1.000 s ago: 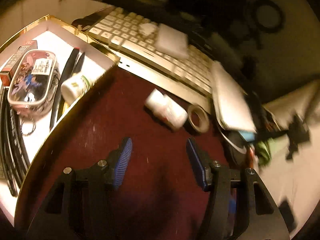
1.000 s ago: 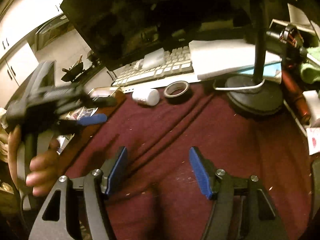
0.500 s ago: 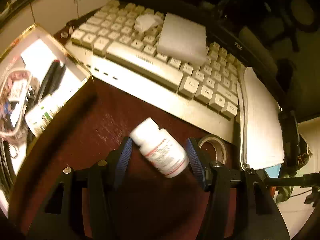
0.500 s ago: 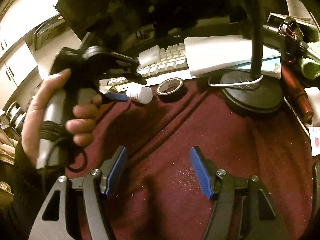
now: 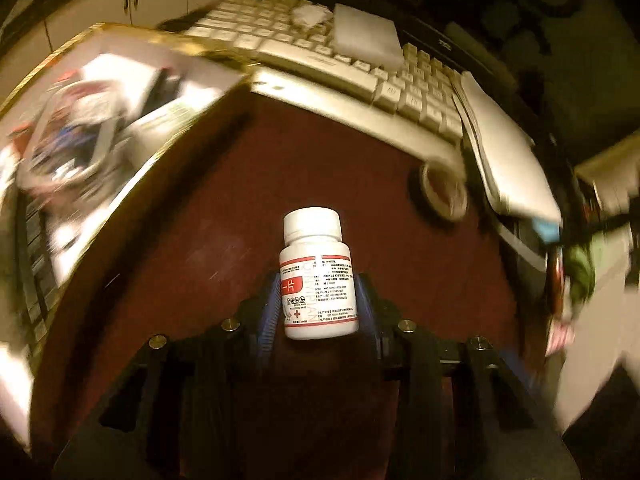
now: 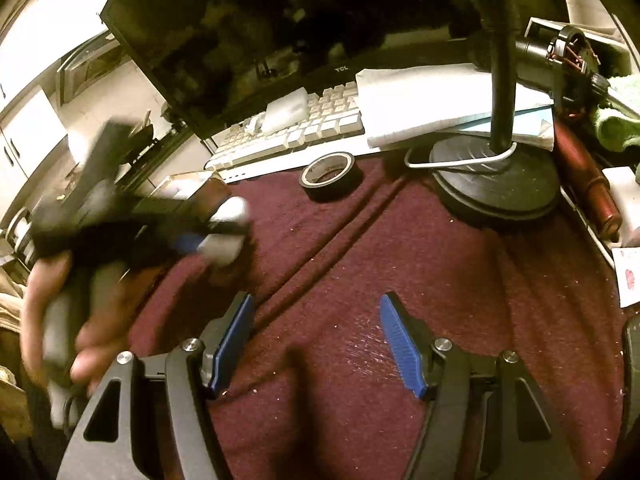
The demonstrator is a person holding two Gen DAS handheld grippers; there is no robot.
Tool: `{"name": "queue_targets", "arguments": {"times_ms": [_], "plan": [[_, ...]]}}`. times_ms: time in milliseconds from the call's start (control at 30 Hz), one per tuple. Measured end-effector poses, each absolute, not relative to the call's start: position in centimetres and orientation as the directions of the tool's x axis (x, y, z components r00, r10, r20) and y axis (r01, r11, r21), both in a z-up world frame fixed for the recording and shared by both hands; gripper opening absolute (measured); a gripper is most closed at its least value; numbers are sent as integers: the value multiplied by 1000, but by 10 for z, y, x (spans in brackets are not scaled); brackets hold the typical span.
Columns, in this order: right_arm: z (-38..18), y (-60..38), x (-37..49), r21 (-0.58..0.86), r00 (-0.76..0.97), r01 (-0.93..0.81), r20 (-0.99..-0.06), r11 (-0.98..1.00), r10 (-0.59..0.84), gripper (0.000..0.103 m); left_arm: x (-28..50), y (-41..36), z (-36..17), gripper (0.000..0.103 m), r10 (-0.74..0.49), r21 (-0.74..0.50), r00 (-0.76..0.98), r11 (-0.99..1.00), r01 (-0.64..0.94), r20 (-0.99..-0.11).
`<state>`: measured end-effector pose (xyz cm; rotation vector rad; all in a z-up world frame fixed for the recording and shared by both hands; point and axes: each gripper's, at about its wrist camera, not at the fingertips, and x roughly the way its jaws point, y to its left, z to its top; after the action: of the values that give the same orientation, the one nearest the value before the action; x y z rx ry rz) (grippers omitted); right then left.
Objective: Organize objects
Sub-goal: 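Grasp the white red-label pill bottle with the left gripper, then grasp the tape roll with the right gripper while the left gripper holds the bottle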
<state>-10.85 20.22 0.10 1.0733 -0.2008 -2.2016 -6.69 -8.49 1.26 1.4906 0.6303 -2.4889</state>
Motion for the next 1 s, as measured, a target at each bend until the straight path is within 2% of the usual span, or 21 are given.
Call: {"name": "queue_targets", "arguments": {"times_ms": [100,267,467,600,667,767,1000], "plan": [[2,201,-106,382,-441,511,-652,-770,-616,66,-18,-97,15,35,9,-229,-529,-907,352,-849],[-2,192,-113,360,-425,494,-695,-792,-581,66,16,-101,13,35,-66,-165,-591,-931,327,-804],[4,165,-129,323,-439,448,-733,-834,-519,65,24,-108,6,35,-15,-204,-631,-940,273,-775],[9,152,-145,331,-468,386,-734,-861,-492,54,31,-107,6,35,14,-216,-642,-947,237,-767],[14,145,-160,334,-489,350,-732,-875,-474,42,34,-110,5,35,26,-232,-648,-944,235,-761],[14,137,-176,348,-517,274,-733,-897,-442,33,38,-110,5,35,31,-241,-658,-942,232,-752],[4,123,-200,417,-534,109,-741,-902,-407,32,44,-107,4,35,19,-224,-669,-949,222,-743]]}}
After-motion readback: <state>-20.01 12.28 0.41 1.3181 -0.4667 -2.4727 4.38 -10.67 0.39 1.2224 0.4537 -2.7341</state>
